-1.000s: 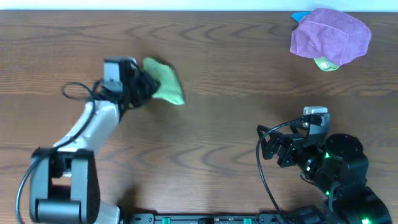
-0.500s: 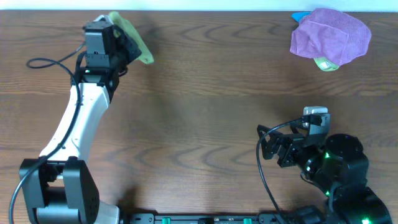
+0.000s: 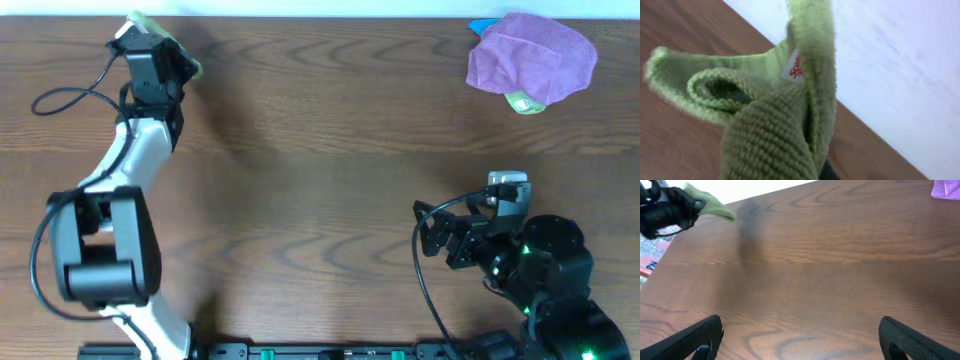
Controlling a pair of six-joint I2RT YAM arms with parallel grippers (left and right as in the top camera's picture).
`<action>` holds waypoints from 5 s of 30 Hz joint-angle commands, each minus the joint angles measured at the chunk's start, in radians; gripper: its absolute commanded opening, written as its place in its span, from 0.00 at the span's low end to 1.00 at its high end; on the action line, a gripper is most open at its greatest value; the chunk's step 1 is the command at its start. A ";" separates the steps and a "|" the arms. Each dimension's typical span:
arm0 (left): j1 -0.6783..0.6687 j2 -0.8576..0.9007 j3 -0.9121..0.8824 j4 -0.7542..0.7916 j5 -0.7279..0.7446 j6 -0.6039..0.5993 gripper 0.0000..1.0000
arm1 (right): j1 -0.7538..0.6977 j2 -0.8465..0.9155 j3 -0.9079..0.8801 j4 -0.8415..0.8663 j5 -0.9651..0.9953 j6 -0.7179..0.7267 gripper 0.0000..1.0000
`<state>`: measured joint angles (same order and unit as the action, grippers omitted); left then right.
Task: Fold the cloth
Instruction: 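Lift the folded cloth and carry it to the far left with the left gripper, then lower the folded cloth onto the table and open the left gripper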
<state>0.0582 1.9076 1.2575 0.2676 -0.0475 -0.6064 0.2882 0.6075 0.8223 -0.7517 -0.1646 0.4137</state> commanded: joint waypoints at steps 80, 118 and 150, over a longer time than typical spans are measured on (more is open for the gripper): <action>0.145 0.175 0.157 -0.560 -0.188 -0.283 0.77 | -0.007 -0.003 -0.007 -0.001 -0.004 0.012 0.99; 0.144 -0.284 0.157 -0.800 0.077 0.079 0.95 | -0.007 -0.003 -0.007 -0.001 -0.004 0.012 0.99; 0.122 -0.808 0.021 -1.033 0.117 0.298 0.95 | -0.007 -0.003 -0.007 -0.001 -0.004 0.012 0.99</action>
<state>0.1848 1.1801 1.3613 -0.7910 0.0978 -0.3748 0.2882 0.6075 0.8215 -0.7513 -0.1646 0.4137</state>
